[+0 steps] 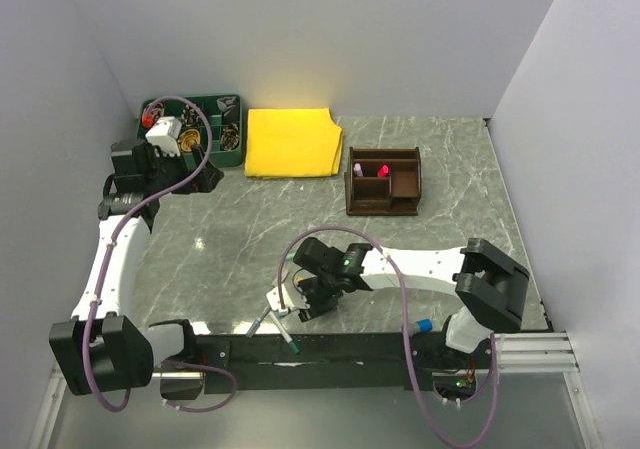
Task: Sort the stationery into containers
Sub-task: Pick up the pen from the corner of the board.
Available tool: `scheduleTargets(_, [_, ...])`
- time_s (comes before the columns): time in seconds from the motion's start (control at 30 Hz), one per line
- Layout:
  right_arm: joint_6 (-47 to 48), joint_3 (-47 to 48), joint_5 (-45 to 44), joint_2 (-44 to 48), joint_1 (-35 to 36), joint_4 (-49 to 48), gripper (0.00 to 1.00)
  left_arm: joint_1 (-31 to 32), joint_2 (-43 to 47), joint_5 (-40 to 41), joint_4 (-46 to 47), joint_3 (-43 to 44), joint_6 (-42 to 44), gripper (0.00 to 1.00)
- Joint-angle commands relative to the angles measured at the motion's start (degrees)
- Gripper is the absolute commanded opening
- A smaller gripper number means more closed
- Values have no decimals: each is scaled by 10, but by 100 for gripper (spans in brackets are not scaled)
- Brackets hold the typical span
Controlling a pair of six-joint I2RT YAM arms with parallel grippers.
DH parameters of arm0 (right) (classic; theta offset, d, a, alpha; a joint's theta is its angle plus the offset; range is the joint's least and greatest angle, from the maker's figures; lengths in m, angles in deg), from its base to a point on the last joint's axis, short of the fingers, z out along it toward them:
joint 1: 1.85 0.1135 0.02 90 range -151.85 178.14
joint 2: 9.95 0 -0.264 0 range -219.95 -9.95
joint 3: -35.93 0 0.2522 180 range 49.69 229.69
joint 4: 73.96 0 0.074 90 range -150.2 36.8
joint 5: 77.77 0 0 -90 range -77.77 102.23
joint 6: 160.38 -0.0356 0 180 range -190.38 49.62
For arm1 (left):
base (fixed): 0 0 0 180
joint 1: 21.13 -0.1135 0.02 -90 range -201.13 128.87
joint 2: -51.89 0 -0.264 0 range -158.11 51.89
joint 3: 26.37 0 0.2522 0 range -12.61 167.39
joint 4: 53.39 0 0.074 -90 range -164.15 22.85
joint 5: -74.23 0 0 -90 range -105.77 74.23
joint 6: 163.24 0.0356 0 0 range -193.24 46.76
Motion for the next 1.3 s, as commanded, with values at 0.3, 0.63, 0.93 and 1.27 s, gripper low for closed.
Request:
scheduleTargets(0.3, [0,21,-9,-38,10,-4,53,-16,39,-9,21,-22,-2,99])
scheduleTargets(0.63, [-17,22,-25,-64,10,-27,52,-17,40,-13,28,-36,-6,99])
scheduleTargets(0.93, [-15,10,-37,-56,13,-19,29,-17,44,-17,28,-41,-6,99])
scheduleTargets(1.27, [-52,200,-43,10,-46,115,0,-15,39,-88,55,-24,-20,97])
